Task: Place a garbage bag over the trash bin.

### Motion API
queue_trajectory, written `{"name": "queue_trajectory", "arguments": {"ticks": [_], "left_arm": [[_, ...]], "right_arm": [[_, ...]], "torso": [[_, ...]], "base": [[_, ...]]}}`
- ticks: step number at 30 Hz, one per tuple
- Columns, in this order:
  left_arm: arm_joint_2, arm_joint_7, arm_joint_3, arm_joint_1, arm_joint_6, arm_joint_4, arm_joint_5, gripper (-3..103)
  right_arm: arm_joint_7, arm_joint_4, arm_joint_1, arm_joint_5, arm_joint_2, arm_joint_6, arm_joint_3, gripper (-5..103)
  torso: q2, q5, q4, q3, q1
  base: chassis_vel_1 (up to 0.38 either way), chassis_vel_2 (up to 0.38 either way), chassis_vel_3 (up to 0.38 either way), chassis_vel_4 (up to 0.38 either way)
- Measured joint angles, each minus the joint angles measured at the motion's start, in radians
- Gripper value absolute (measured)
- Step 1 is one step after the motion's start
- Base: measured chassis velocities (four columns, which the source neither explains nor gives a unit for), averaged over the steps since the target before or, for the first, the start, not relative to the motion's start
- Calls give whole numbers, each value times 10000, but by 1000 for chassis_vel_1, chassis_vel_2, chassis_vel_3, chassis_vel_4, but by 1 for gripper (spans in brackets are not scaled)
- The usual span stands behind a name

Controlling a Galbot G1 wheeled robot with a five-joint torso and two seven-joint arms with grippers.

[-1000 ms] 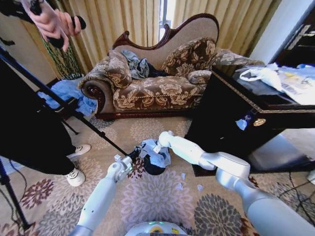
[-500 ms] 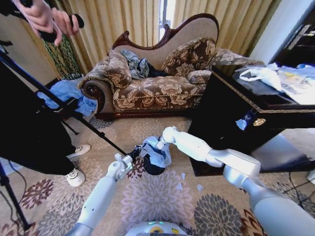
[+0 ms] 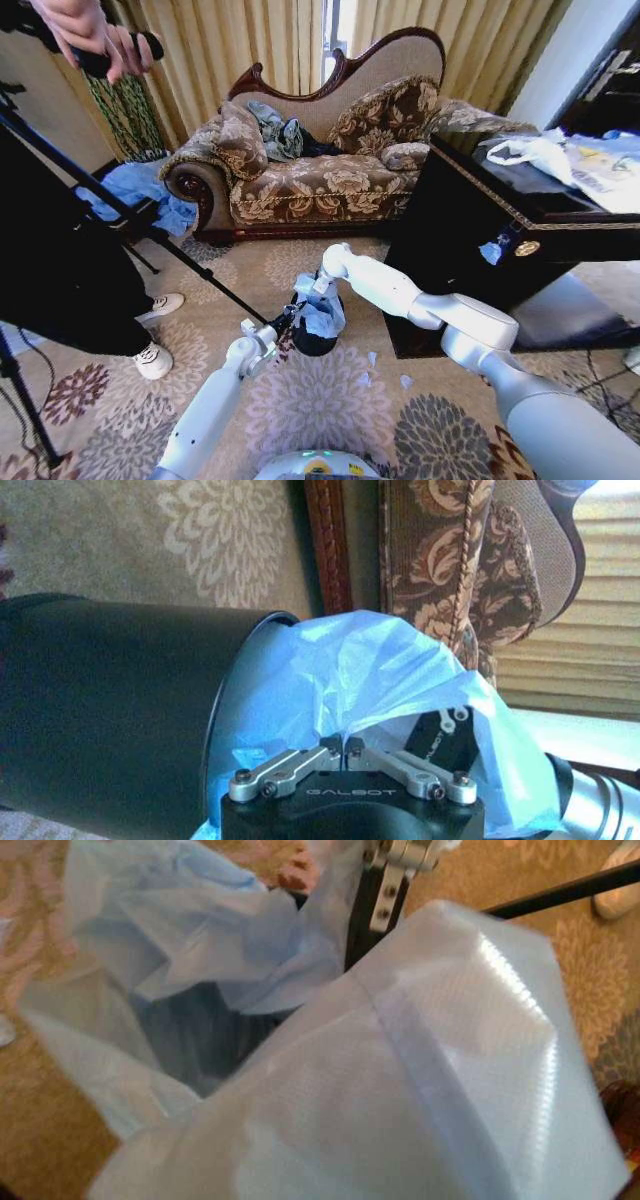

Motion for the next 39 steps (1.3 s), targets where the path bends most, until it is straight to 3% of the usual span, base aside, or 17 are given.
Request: {"name": "queue_trajectory", "arguments": {"ticks": [17, 39], "left_arm": [[106, 58, 14, 126, -21, 38, 96, 0], [17, 121, 87, 220, -61, 232, 336, 0]], "right_arm": [[-713, 393, 438, 142, -490, 474, -36, 100], [-718, 1023, 215, 585, -949, 5, -16, 100]], "torso": [[0, 1, 0, 0, 0], [0, 0, -1, 0, 0]], "base": [[0, 0, 0, 0], [0, 0, 0, 0]]}}
